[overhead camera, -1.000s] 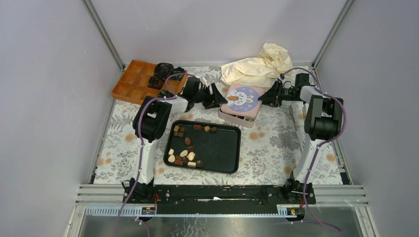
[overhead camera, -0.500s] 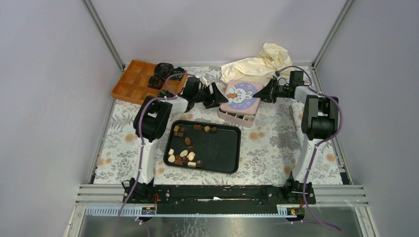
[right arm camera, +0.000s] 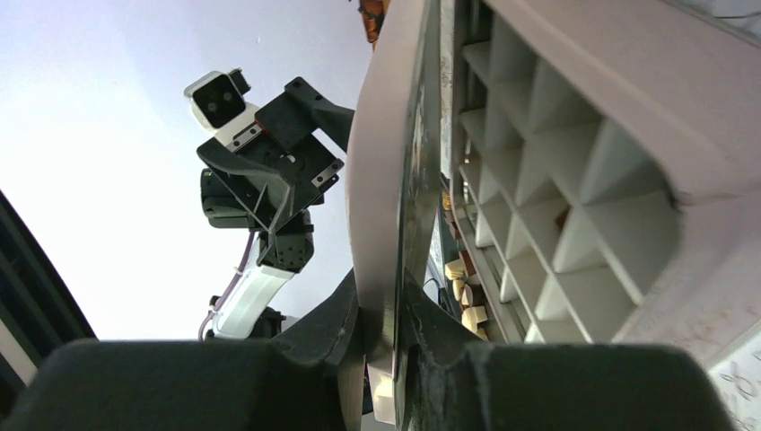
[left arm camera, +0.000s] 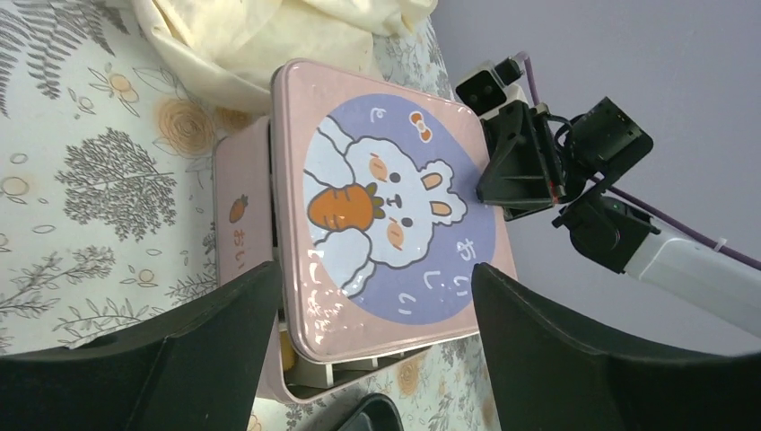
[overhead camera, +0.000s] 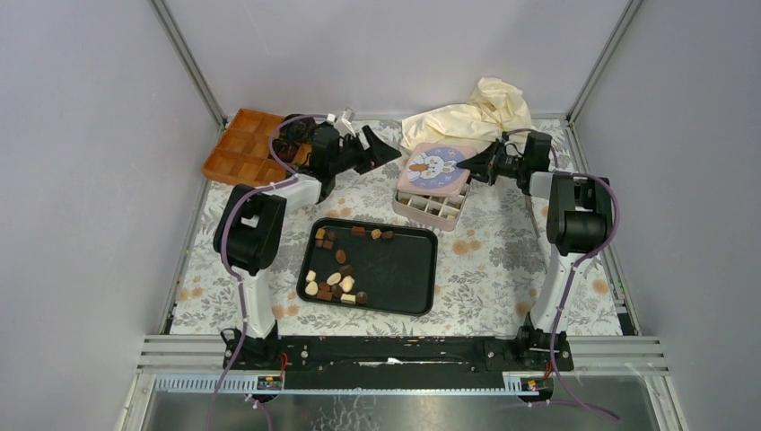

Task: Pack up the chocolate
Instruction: Adjust the box lid on the packing box.

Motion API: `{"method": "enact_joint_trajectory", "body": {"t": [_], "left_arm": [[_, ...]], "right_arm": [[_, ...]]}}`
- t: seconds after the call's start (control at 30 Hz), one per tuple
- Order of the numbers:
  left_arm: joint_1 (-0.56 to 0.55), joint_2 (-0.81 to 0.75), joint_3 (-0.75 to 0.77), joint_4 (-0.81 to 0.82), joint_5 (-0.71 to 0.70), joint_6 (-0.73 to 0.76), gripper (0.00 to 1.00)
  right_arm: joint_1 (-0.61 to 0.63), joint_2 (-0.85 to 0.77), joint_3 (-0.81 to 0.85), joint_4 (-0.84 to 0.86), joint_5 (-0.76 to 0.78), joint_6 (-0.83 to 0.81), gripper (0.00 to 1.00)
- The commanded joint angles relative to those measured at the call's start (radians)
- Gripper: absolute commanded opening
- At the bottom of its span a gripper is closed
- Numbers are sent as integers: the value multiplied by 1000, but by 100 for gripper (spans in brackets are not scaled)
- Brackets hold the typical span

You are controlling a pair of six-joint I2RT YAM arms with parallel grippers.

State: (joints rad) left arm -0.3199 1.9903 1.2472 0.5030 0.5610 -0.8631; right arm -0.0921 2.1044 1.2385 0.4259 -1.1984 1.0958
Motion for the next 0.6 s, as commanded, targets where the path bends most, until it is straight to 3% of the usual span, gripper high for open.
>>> {"method": "enact_joint_trajectory", "body": {"t": [0.0, 0.27, 0.57], "left_arm": [[16, -22, -35, 59, -35, 18, 85], [18, -18, -49, 36, -36, 44, 86], [16, 73, -9, -3, 20, 50, 86]], "right_arm": [[42, -98, -15, 199, -39, 152, 7], [87, -103, -39, 98, 21, 67, 7], [88, -125, -2, -213, 92, -254, 8]]}}
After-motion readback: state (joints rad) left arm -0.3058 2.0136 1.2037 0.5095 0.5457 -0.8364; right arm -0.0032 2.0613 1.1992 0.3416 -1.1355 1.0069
